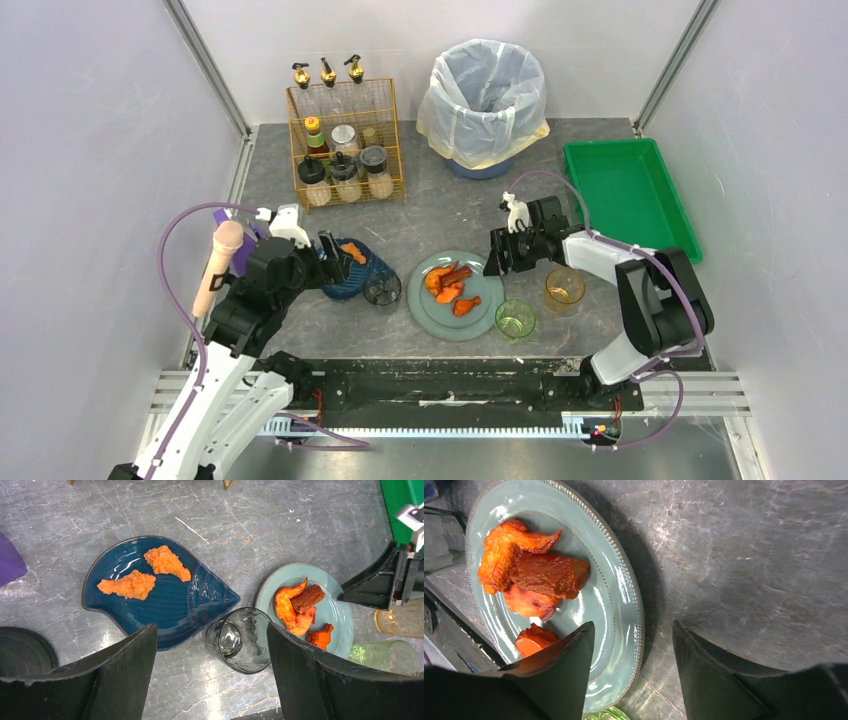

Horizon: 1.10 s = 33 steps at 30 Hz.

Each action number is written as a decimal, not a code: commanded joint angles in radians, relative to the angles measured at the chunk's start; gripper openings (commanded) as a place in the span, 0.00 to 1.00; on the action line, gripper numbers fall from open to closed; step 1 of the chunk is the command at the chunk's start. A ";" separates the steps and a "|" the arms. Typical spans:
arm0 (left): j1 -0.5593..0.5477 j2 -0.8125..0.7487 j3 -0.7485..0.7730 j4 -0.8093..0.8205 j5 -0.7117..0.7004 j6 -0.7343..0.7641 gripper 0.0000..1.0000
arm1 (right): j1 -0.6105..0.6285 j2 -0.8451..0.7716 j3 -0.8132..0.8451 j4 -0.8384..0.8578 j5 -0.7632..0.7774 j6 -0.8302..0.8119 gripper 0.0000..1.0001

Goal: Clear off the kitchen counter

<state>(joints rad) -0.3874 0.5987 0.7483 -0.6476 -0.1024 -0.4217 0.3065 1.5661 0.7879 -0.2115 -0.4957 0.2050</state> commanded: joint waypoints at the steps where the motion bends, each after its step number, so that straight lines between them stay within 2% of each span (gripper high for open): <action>1: 0.006 -0.009 -0.006 0.039 -0.001 0.034 0.85 | -0.008 0.055 0.019 0.029 -0.083 -0.049 0.58; 5: 0.006 -0.014 -0.009 0.039 -0.002 0.034 0.85 | -0.030 0.094 0.002 0.075 -0.124 -0.030 0.46; 12: 0.007 -0.015 -0.010 0.040 -0.007 0.031 0.85 | -0.067 0.117 -0.009 0.174 -0.134 0.043 0.07; 15: 0.010 -0.011 -0.010 0.047 -0.005 0.023 0.85 | -0.090 0.114 -0.010 0.234 -0.110 0.091 0.00; 22: 0.010 0.032 -0.005 0.113 0.096 -0.068 0.85 | -0.171 0.112 -0.038 0.393 -0.003 0.263 0.00; 28: 0.007 0.134 -0.012 0.212 0.254 -0.192 0.85 | -0.225 0.118 -0.066 0.498 0.132 0.419 0.00; 33: -0.009 0.231 -0.005 0.322 0.307 -0.271 0.84 | -0.230 0.132 -0.072 0.532 0.216 0.505 0.02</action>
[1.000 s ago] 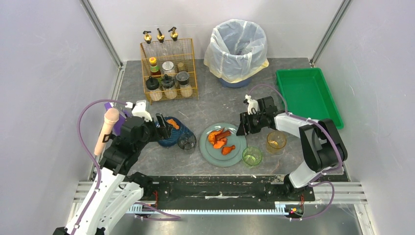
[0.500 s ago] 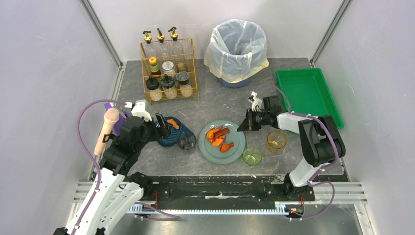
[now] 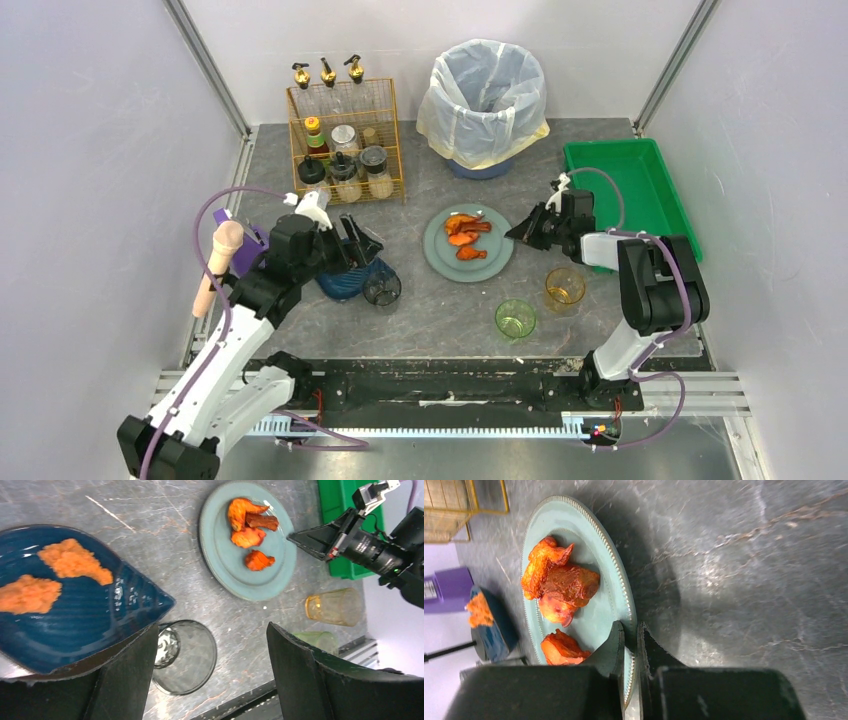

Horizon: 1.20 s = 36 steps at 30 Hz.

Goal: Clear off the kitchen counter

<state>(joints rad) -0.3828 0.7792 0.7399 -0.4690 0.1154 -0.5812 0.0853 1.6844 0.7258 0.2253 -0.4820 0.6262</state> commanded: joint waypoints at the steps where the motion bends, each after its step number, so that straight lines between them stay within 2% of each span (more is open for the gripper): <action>1: -0.022 0.071 0.008 0.163 0.096 -0.123 0.84 | -0.009 0.010 -0.019 0.102 0.228 0.097 0.02; 6: -0.093 0.198 0.039 0.278 0.077 -0.193 0.84 | -0.009 0.000 -0.043 0.113 0.269 0.122 0.15; 11: -0.209 0.345 0.095 0.355 -0.049 -0.220 0.84 | -0.009 -0.010 -0.072 0.114 0.274 0.112 0.28; 13: -0.221 0.398 0.104 0.402 -0.085 -0.238 0.83 | -0.009 -0.015 -0.085 0.120 0.275 0.107 0.37; 17: -0.223 0.514 0.119 0.496 -0.151 -0.278 0.79 | -0.009 -0.034 -0.102 0.114 0.290 0.084 0.48; 23: -0.221 0.692 0.198 0.548 -0.180 -0.230 0.74 | -0.009 -0.088 -0.116 0.083 0.309 0.027 0.59; 30: -0.142 0.884 0.226 0.684 0.006 -0.170 0.64 | -0.009 -0.178 -0.166 0.087 0.311 -0.020 0.69; 36: -0.113 1.003 0.246 0.751 0.120 -0.208 0.63 | -0.010 -0.235 -0.193 0.092 0.306 -0.042 0.76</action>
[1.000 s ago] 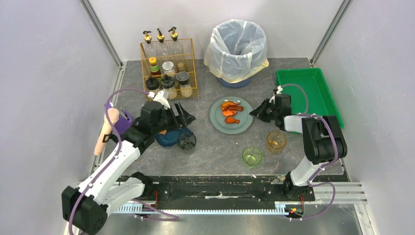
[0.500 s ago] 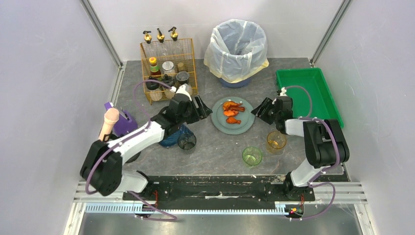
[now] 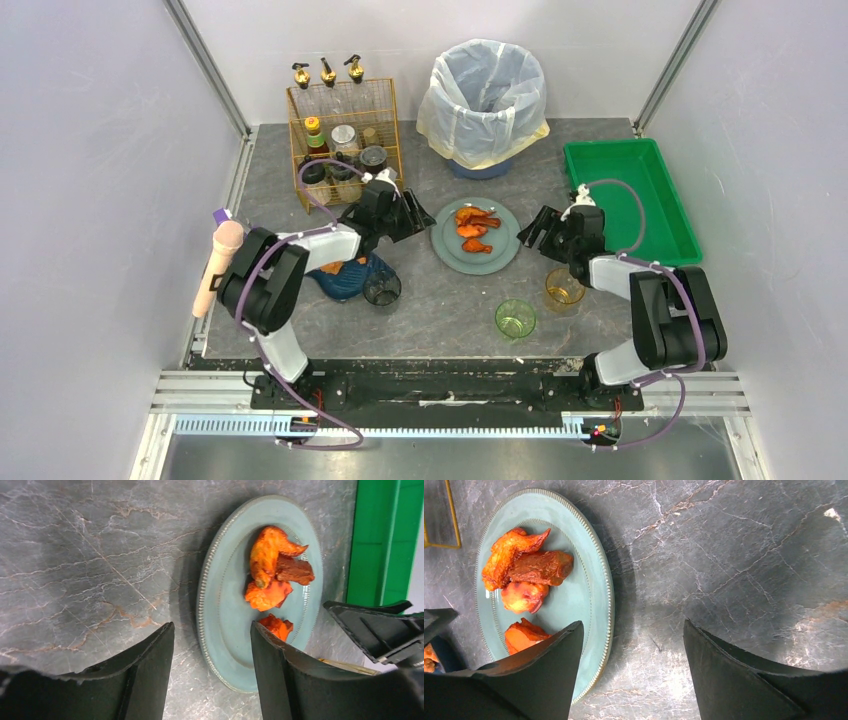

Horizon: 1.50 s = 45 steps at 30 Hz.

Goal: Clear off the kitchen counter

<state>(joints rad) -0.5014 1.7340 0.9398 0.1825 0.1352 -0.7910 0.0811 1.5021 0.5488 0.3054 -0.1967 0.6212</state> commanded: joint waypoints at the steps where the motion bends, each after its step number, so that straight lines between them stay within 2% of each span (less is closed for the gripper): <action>1: 0.006 0.060 0.046 0.096 0.095 -0.002 0.63 | -0.005 -0.061 -0.020 0.016 0.019 -0.037 0.76; 4: 0.020 0.086 0.028 0.098 0.072 -0.040 0.61 | -0.005 -0.078 -0.031 0.026 0.010 -0.038 0.77; 12: 0.020 0.159 -0.047 0.267 0.122 -0.215 0.53 | -0.004 -0.092 -0.055 0.056 -0.016 -0.025 0.79; 25: -0.013 0.233 -0.038 0.292 0.129 -0.243 0.49 | -0.004 -0.072 -0.059 0.083 -0.054 -0.005 0.82; 29: -0.017 0.232 -0.050 0.313 0.126 -0.250 0.38 | -0.005 -0.063 -0.059 0.086 -0.059 0.001 0.83; 35: -0.016 0.197 -0.108 0.420 0.123 -0.298 0.04 | -0.004 -0.032 -0.069 0.127 -0.100 0.034 0.84; 45: -0.014 0.145 -0.223 0.699 0.123 -0.495 0.02 | -0.004 0.046 -0.056 0.186 -0.170 0.119 0.83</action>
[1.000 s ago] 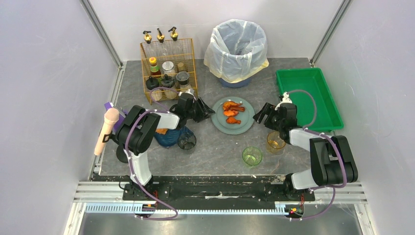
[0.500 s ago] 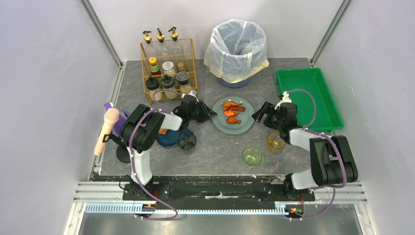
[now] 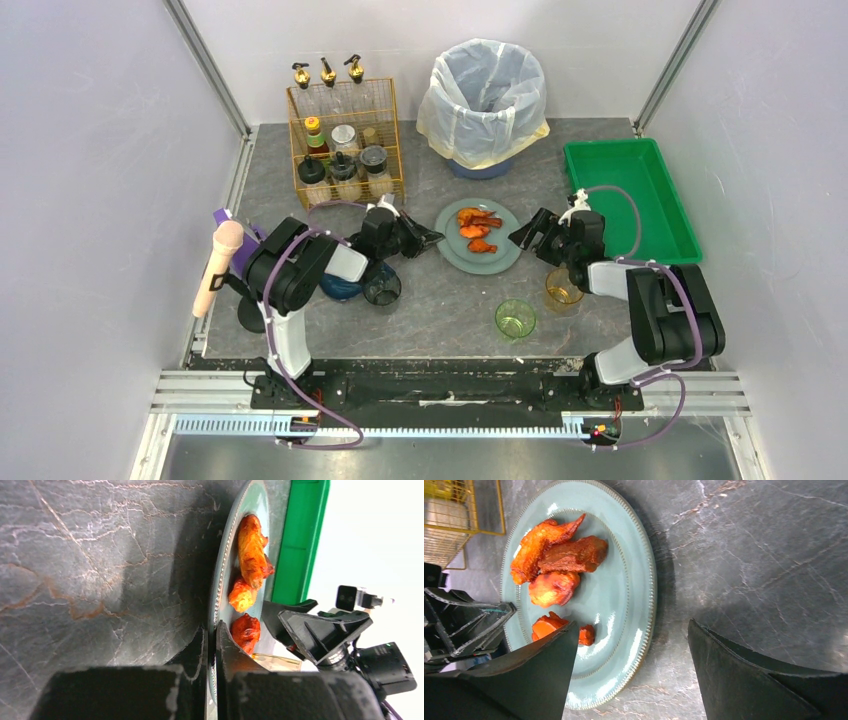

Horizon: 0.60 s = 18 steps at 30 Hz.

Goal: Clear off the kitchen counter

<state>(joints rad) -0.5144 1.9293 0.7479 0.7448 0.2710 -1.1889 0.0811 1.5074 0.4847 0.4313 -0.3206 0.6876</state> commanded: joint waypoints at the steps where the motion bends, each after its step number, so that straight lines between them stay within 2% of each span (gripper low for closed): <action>1: -0.002 -0.050 -0.035 0.153 -0.012 -0.109 0.02 | -0.005 0.055 0.014 0.065 -0.057 0.068 0.82; 9: -0.001 -0.057 -0.095 0.304 -0.030 -0.238 0.02 | -0.004 0.127 0.041 0.072 -0.086 0.107 0.78; 18: -0.004 -0.077 -0.112 0.378 -0.054 -0.285 0.02 | -0.003 0.196 0.051 0.138 -0.149 0.164 0.67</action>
<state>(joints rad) -0.5194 1.9148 0.6334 0.9600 0.2508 -1.3956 0.0799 1.6592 0.5293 0.5777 -0.4393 0.8196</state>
